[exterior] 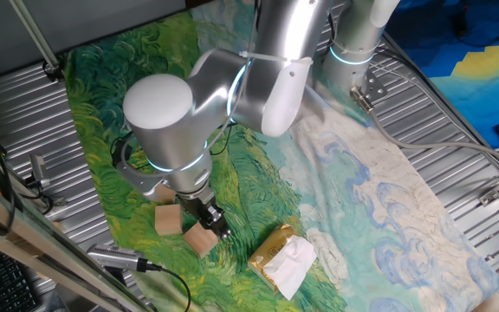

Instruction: Stack the blocks in a vertical line of five

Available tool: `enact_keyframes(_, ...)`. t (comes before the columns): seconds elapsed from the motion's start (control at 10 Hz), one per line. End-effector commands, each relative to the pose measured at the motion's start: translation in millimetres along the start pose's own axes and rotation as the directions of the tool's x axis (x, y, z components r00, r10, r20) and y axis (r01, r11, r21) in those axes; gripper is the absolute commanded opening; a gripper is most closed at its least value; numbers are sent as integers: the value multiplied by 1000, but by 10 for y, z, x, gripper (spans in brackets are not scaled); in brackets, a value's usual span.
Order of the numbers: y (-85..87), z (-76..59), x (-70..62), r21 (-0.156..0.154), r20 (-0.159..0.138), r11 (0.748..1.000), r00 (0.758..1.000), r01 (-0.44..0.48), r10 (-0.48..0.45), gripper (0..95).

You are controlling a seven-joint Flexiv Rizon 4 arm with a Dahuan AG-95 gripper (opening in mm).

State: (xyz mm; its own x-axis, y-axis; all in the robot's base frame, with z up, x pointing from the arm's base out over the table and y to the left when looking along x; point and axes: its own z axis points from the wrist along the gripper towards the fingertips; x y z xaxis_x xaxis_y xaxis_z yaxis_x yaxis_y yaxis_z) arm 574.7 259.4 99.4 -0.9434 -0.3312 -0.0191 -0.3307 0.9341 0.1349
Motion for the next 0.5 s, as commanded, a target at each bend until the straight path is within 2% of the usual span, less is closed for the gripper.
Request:
enact_keyframes(0.1, -32, 123, -14, 1, 15, 1000, 1000, -5, 5, 760)
enact_keyframes(0.5, -51, 330, -67, 18, 39, 1000, 999, 3, -4, 760)
